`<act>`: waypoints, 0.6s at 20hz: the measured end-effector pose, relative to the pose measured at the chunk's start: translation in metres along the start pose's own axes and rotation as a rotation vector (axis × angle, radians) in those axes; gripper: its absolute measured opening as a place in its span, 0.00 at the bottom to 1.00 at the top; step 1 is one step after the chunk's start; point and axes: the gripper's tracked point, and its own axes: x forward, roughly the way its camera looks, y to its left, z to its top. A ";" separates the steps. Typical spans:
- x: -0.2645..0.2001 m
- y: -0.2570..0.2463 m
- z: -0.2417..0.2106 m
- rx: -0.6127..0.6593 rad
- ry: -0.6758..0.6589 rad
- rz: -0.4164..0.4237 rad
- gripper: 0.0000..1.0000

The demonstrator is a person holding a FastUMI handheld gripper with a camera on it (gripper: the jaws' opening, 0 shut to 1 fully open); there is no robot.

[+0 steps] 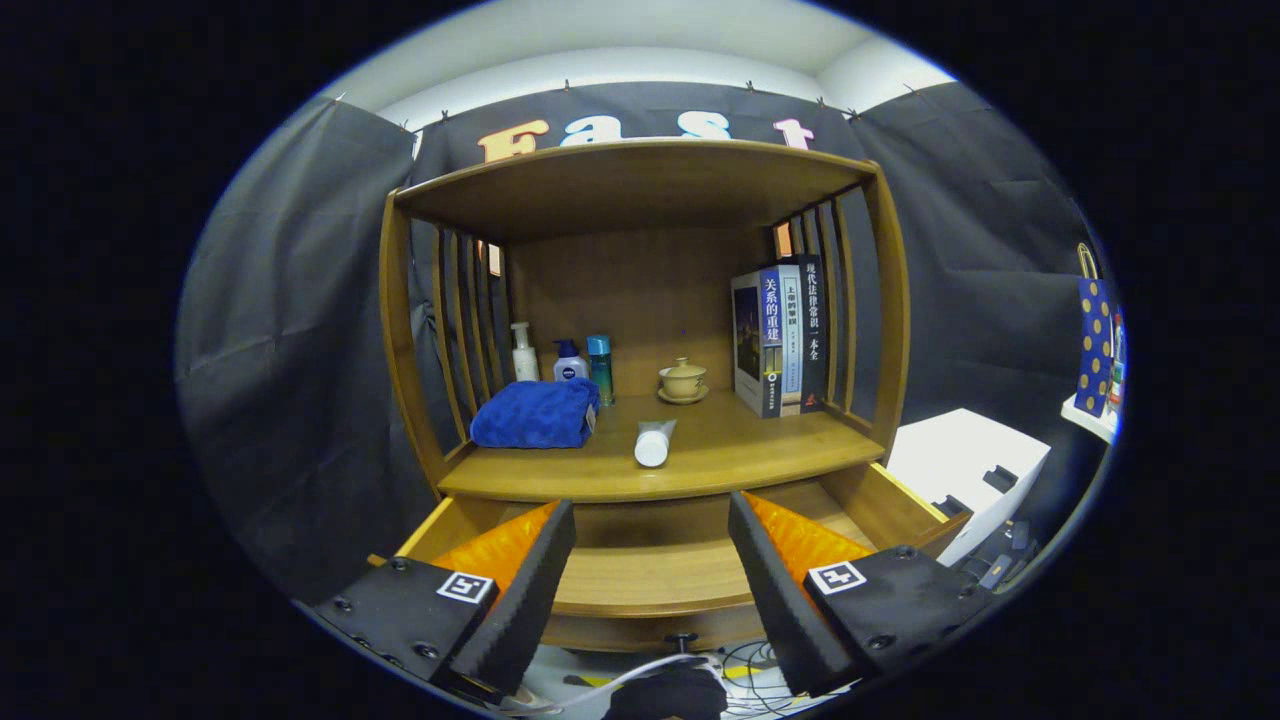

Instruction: Pull open the drawer, take out the items inside it, and place them on the countertop above the cabinet.

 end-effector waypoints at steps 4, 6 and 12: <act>-0.016 -0.002 -0.028 -0.033 -0.027 -0.025 0.99; -0.021 -0.002 -0.039 -0.048 -0.042 -0.030 0.99; -0.018 0.003 -0.079 -0.034 0.000 -0.022 0.99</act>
